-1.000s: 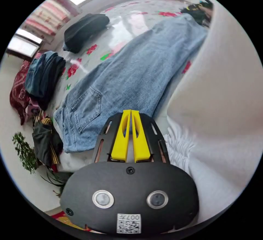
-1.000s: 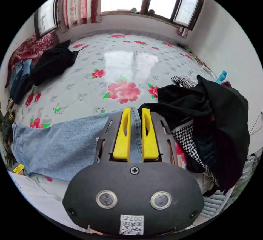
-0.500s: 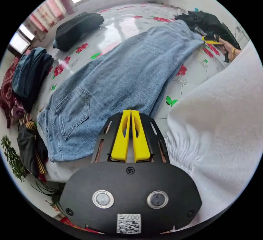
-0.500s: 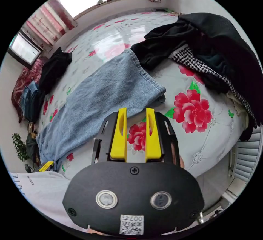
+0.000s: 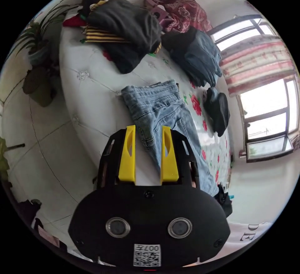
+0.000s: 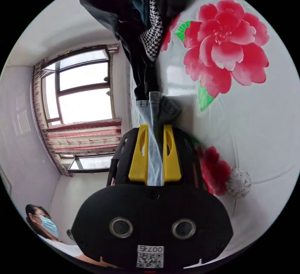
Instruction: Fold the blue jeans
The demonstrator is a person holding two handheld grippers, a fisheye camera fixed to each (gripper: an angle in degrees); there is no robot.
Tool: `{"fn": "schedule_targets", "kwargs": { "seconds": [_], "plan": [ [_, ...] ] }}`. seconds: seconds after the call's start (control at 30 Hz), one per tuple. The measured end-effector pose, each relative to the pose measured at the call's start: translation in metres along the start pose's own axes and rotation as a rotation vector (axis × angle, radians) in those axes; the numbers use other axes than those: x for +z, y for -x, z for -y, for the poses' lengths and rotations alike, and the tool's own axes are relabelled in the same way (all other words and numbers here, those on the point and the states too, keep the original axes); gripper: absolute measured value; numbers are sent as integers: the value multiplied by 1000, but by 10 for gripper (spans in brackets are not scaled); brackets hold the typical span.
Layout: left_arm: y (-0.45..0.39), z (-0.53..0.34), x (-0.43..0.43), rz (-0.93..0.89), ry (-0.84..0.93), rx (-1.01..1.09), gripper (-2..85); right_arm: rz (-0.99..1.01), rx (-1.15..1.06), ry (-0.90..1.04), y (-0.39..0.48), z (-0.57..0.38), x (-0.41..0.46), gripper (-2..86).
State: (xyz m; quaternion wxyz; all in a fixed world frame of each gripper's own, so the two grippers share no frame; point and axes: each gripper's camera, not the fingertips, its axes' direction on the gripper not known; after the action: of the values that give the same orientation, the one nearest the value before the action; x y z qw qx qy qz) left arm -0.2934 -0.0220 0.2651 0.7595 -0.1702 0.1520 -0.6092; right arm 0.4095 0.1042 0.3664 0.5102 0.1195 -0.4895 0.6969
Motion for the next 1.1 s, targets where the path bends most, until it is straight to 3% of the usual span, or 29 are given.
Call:
{"fn": "schedule_targets", "kwargs": {
  "seconds": [0.07, 0.17, 0.2, 0.27, 0.33, 0.5, 0.67, 0.8, 0.93, 1.0, 1.07, 1.1],
  "plan": [
    [1, 14, 1, -37, 6, -42, 118, 61, -75, 33, 30, 14, -9, 12],
    [-9, 33, 12, -92, 27, -55, 129, -32, -282, 44, 73, 17, -33, 3],
    [-11, 37, 15, -91, 32, -56, 129, -77, -290, 40, 71, 19, -37, 2],
    [-18, 50, 25, -47, 54, -58, 117, -230, -71, 56, 30, 37, -51, 0],
    [-15, 60, 28, -55, 68, -110, 99, -186, 50, 9, 10, 41, -66, -1],
    [-6, 77, 21, -142, 118, -138, 62, -152, -223, 66, 89, 29, -42, -1],
    [3, 78, 4, -249, 87, -156, 47, -184, -913, 465, 255, -80, 42, -1],
    [5, 78, -4, -277, 74, -147, 43, -222, -1293, 752, 296, -219, 102, -1],
    [11, 76, -9, -296, 68, -127, 42, -228, -1491, 1020, 231, -369, 177, 0],
    [17, 74, -9, -305, 72, -127, 42, -288, -1461, 1211, 164, -418, 218, 1],
    [26, 69, -10, -317, 77, -131, 42, -496, -1333, 1550, 60, -465, 264, 2],
    [29, 68, -10, -321, 78, -134, 42, -539, -1318, 1609, 41, -473, 268, 3]
  ]
}}
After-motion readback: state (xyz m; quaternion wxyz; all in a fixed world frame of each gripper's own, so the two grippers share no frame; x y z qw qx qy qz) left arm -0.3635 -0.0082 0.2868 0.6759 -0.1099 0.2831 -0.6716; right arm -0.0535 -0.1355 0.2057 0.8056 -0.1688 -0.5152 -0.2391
